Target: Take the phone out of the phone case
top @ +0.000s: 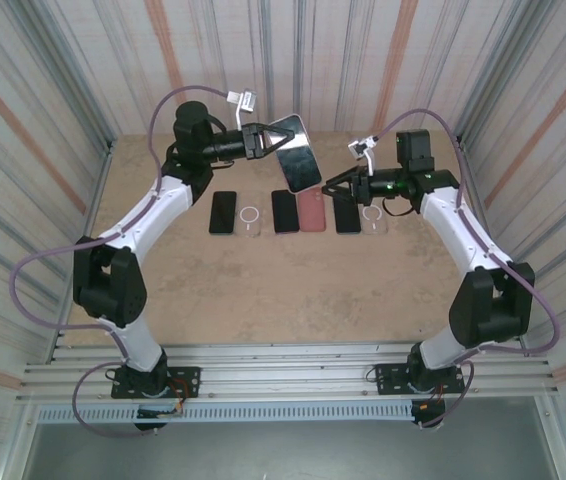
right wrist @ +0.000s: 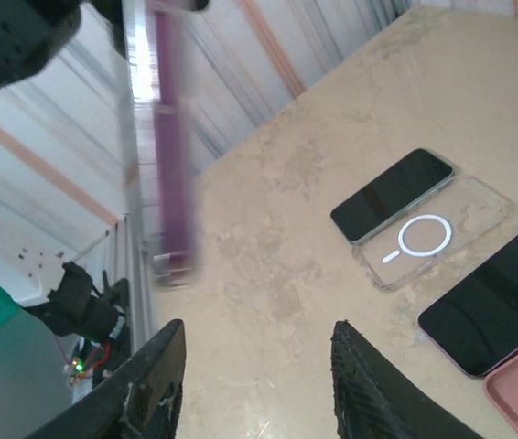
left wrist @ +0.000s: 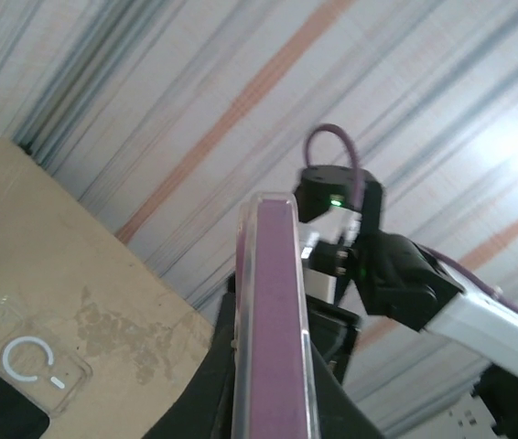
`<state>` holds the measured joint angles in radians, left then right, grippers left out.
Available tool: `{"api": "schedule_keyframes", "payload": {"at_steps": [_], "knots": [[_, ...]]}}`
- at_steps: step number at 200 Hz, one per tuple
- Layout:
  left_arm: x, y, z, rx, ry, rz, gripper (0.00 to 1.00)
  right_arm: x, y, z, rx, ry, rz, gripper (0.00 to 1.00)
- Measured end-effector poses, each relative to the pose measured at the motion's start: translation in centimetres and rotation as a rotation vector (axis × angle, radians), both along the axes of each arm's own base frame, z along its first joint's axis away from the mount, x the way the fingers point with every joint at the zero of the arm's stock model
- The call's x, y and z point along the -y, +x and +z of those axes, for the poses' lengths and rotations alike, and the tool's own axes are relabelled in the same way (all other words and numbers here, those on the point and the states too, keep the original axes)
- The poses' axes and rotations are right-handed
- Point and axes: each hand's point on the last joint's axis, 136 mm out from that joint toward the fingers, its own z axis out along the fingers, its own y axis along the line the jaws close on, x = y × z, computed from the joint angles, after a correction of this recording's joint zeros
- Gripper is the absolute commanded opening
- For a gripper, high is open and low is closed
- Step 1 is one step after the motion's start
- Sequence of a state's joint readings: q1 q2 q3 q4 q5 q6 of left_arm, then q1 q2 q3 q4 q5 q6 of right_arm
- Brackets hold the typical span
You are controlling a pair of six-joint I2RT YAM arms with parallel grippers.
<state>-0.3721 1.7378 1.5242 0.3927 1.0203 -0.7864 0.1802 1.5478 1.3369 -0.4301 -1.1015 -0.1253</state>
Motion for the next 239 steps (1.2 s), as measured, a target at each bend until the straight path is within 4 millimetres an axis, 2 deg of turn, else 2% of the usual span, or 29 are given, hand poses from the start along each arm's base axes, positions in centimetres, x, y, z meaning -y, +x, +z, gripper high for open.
{"api": "schedule_keyframes", "payload": {"at_steps": [35,88,173,210,239], "knots": [[0.1,-1.2,0.2,0.074,0.014,-0.055,0.00,-1.0,-0.9,0.0,0.014,0.012,0.064,0.33],[-0.4,-1.3,0.0,0.117,0.034,-0.072,0.00,-2.0,-2.1,0.8,0.033,0.054,0.139,0.31],[-0.4,-1.8,0.0,0.118,0.037,-0.101,0.00,-2.5,-1.9,1.5,0.065,0.062,0.154,0.25],[-0.5,-1.7,0.0,0.119,0.037,-0.099,0.00,-3.0,-2.1,1.5,0.061,0.066,0.171,0.13],[-0.5,-2.1,0.3,0.122,0.029,-0.118,0.00,-3.1,-2.6,1.7,0.049,0.087,0.197,0.10]]}}
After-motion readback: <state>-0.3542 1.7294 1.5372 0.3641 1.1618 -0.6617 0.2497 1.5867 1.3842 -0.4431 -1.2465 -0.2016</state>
